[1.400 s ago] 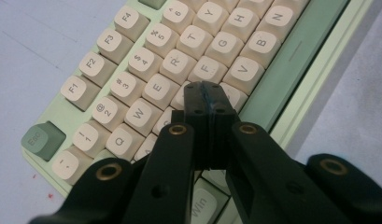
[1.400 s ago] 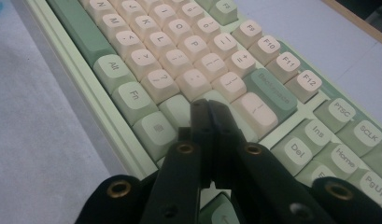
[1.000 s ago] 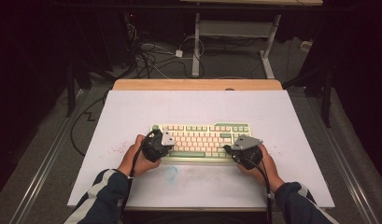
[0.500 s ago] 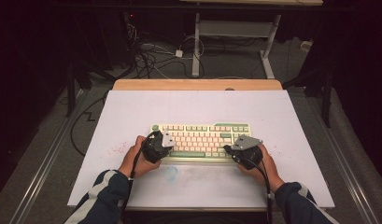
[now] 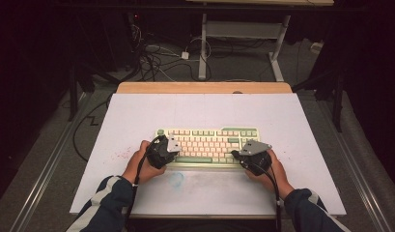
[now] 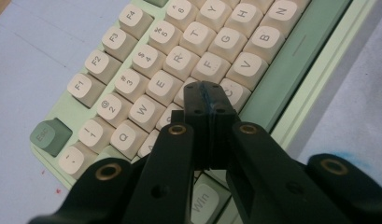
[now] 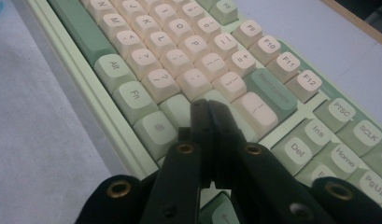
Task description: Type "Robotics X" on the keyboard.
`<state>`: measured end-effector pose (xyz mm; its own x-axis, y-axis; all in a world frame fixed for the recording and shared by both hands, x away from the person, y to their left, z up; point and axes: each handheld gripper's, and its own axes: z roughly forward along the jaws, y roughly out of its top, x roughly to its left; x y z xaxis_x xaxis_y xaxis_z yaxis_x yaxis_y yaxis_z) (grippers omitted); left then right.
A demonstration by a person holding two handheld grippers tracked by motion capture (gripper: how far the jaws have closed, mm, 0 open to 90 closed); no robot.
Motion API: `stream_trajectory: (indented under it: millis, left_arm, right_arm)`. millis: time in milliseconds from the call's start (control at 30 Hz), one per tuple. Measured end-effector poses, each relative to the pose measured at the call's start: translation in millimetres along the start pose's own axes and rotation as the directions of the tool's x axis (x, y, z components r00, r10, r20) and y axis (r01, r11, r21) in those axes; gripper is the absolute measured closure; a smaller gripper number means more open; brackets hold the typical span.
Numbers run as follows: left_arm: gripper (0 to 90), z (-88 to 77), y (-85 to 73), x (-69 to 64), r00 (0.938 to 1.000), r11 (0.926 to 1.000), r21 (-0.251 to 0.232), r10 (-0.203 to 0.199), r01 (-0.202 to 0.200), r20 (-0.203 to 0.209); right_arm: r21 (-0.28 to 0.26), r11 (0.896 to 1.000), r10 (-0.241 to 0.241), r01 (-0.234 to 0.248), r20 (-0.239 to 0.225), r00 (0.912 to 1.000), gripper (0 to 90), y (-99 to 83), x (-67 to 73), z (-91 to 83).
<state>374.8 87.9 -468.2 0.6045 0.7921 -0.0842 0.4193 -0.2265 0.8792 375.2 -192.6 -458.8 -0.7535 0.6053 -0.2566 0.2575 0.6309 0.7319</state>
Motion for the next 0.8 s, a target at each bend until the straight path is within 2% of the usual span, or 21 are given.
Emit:
stream_trajectory:
  millis: [267, 333, 500, 567, 733, 800]
  left_arm:
    - [86.9, 0.4, -0.1, -0.2, 1.0, 1.0, 0.003, 0.001, -0.001, -0.001]
    - [86.9, 2.0, -1.7, -0.8, 1.0, 0.9997, 0.022, -0.007, 0.007, 0.006]
    - [86.9, 1.7, -1.7, -1.2, 1.0, 0.9999, 0.011, 0.003, -0.003, 0.004]
    - [85.6, 0.5, -0.4, -0.4, 0.9999, 0.9999, -0.004, -0.011, 0.011, 0.007]
    - [81.3, -3.0, 2.5, 1.9, 0.9999, 0.9992, -0.039, -0.006, 0.006, -0.011]
    - [76.7, -4.0, 3.7, 3.2, 0.9998, 0.9986, -0.052, -0.006, 0.005, -0.018]
  right_arm:
    - [0.0, 1.0, 0.0, 0.0, 0.0, 1.0, 90.0, 0.0, 0.0, 0.0]
    - [0.0, 1.0, 0.001, -0.001, -0.001, 1.0, 90.0, 0.0, 0.0, 0.0]
    - [0.003, 1.0, -0.001, 0.001, -0.002, 1.0, 90.0, 0.4, -0.4, -0.1]
    - [0.005, 1.0, 0.001, -0.001, -0.004, 1.0, 90.0, 0.8, -0.5, -0.5]
    - [0.002, 1.0, 0.009, -0.009, -0.012, 0.9999, 87.9, 2.5, -2.2, -3.6]
    - [-0.006, 1.0, 0.007, -0.007, -0.006, 1.0, 86.1, 3.8, -2.6, -5.7]
